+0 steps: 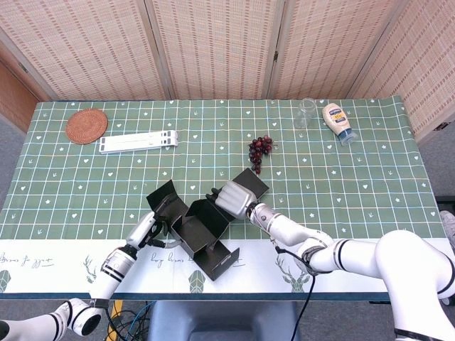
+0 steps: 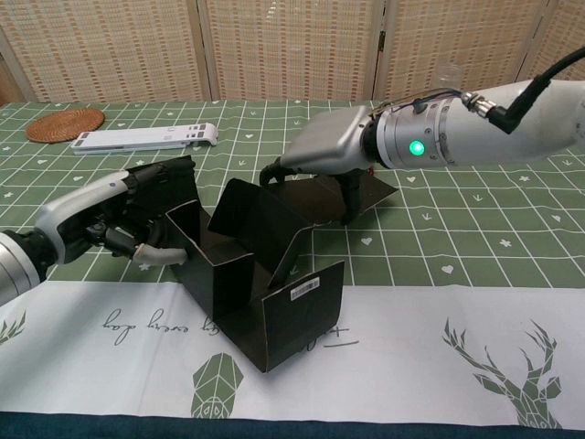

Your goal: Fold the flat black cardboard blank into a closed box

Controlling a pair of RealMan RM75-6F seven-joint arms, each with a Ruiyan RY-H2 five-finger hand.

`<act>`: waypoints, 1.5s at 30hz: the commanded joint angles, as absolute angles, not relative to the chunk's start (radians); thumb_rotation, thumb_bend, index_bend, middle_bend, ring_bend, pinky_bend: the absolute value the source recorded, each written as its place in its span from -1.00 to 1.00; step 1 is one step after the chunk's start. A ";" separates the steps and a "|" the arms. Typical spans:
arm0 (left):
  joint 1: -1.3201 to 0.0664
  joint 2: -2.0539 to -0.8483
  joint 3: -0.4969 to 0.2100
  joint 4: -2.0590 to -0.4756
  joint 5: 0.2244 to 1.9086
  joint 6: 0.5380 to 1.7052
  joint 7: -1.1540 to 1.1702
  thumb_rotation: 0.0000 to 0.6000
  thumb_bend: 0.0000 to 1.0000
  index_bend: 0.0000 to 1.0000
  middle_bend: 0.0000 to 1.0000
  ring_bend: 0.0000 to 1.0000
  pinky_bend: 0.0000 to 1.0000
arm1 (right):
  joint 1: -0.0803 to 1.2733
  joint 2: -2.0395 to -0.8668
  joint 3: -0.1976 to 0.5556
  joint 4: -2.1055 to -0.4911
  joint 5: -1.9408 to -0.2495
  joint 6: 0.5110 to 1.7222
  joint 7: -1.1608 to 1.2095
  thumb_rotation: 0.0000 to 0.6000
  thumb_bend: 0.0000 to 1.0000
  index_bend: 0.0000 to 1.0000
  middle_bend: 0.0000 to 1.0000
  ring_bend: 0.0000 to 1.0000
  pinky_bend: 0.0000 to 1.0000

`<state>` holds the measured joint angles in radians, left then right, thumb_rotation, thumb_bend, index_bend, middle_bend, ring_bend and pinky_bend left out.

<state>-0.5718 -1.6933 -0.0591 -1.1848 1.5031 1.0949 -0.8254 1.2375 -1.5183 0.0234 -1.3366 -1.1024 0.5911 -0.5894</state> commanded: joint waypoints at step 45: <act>-0.601 -1.660 0.038 -1.163 1.603 1.051 -1.288 1.00 -0.73 -1.00 -1.00 0.35 0.77 | 1.316 -1.483 0.038 -1.372 -1.399 0.603 -0.626 1.00 -0.05 -0.15 -0.14 0.60 1.00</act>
<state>-0.5976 -1.6606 0.0326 -1.1699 1.5955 1.0476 -1.2764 1.3150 -1.4818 0.0364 -1.3734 -1.3945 0.5998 -0.6293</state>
